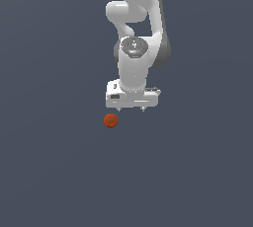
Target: Pick up the object and move it to a goal position.
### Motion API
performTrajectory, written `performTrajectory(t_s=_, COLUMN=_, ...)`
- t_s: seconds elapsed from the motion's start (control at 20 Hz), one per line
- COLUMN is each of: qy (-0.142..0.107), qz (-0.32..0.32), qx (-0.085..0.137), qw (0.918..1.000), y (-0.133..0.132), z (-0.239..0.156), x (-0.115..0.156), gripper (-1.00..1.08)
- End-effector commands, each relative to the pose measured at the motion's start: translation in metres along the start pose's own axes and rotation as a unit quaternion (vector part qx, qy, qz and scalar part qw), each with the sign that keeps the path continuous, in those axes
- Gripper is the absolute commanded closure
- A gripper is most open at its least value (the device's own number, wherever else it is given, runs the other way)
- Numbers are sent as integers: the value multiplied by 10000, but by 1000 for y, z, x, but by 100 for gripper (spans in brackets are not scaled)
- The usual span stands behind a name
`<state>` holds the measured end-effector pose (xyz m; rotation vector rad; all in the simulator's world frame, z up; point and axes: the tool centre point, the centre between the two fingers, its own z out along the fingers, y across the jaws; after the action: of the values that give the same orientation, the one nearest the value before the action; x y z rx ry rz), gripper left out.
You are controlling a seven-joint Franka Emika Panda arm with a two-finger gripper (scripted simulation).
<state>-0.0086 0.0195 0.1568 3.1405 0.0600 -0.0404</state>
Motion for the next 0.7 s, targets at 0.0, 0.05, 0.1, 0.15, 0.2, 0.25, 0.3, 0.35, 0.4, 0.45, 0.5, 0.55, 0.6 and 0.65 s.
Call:
performTrajectory(t_s=0.0, qy=0, qz=0, qx=0, qw=10000, y=0, z=0, x=0, gripper=-92)
performTrajectory(t_s=0.05, qy=5, qz=-1, qx=0, qw=10000, y=0, z=0, x=0, gripper=-92)
performTrajectory(t_s=0.1, qy=20, qz=-2, qx=0, qw=10000, y=-1, z=-2, x=1, gripper=-92)
performTrajectory(t_s=0.15, qy=44, qz=-4, qx=0, qw=10000, y=-2, z=-4, x=2, gripper=-92)
performTrajectory(t_s=0.2, qy=77, qz=-7, qx=1, qw=10000, y=-4, z=-7, x=4, gripper=-92)
performTrajectory(t_s=0.25, qy=119, qz=-11, qx=2, qw=9999, y=-6, z=-11, x=7, gripper=-92)
performTrajectory(t_s=0.3, qy=164, qz=-15, qx=2, qw=9999, y=-8, z=-16, x=9, gripper=-92)
performTrajectory(t_s=0.35, qy=199, qz=-17, qx=3, qw=9998, y=-10, z=-19, x=11, gripper=-92)
performTrajectory(t_s=0.4, qy=223, qz=-19, qx=3, qw=9997, y=-11, z=-21, x=12, gripper=-92)
performTrajectory(t_s=0.45, qy=238, qz=-20, qx=4, qw=9997, y=-12, z=-23, x=13, gripper=-92)
performTrajectory(t_s=0.5, qy=243, qz=-20, qx=4, qw=9997, y=-12, z=-23, x=13, gripper=-92)
performTrajectory(t_s=0.55, qy=236, qz=-20, qx=4, qw=9997, y=-12, z=-23, x=13, gripper=-92)
performTrajectory(t_s=0.6, qy=229, qz=-20, qx=4, qw=9997, y=-12, z=-22, x=12, gripper=-92)
performTrajectory(t_s=0.65, qy=228, qz=-26, qx=3, qw=9997, y=-11, z=-22, x=12, gripper=-92)
